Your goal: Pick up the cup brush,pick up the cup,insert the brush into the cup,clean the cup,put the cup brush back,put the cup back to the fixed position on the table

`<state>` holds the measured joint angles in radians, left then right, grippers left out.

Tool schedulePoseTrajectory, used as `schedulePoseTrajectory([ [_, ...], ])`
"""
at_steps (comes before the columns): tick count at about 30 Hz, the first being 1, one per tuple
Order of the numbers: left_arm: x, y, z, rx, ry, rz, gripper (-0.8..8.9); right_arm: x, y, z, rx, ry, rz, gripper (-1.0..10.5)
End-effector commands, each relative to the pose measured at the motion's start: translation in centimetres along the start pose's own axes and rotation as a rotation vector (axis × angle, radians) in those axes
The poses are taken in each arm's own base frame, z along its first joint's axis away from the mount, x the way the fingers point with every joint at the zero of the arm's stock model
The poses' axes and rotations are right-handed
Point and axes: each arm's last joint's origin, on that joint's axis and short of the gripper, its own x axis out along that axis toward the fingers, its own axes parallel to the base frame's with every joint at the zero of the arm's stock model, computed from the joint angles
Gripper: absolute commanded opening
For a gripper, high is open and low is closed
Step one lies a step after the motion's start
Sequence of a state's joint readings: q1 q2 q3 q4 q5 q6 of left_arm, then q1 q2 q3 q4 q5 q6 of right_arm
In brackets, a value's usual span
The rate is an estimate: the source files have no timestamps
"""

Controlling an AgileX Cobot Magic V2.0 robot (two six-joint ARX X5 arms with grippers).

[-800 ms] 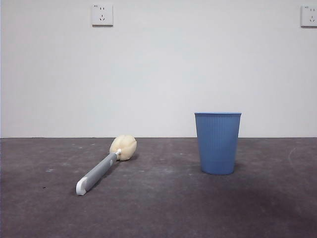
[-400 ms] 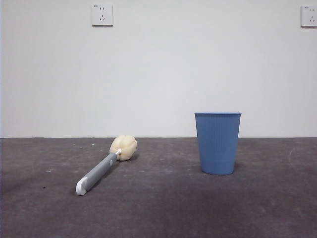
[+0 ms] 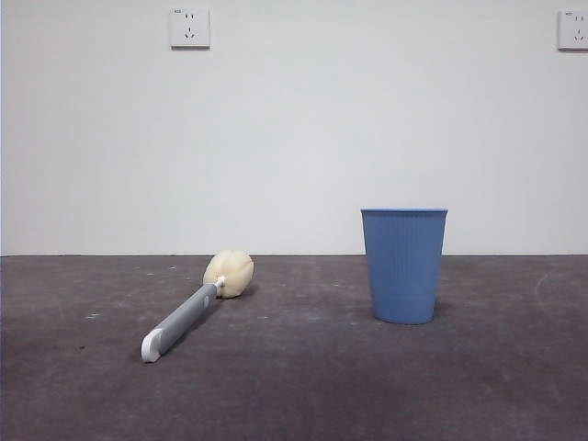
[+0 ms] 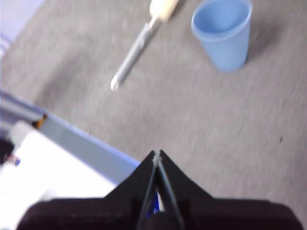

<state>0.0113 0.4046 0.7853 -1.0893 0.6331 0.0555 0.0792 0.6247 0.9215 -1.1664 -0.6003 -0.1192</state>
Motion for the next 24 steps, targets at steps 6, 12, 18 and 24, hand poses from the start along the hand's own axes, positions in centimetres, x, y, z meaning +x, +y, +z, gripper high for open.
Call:
schedulePoseTrajectory([
  [6,-0.1,-0.1,0.0,0.024,0.007,0.004,0.82,0.0,0.0,-0.1,-0.045,0.014,0.004,1.1],
  [12,-0.1,-0.1,0.0,-0.017,0.007,0.005,4.86,0.0,0.0,-0.1,-0.014,0.016,0.003,5.9],
  [18,0.0,0.1,0.4,-0.041,-0.005,0.005,4.85,0.0,0.0,-0.1,-0.010,0.016,0.003,5.9],
  [24,1.1,1.0,2.2,-0.067,0.001,0.015,4.85,0.0,0.0,0.0,-0.002,0.012,0.003,5.9],
])
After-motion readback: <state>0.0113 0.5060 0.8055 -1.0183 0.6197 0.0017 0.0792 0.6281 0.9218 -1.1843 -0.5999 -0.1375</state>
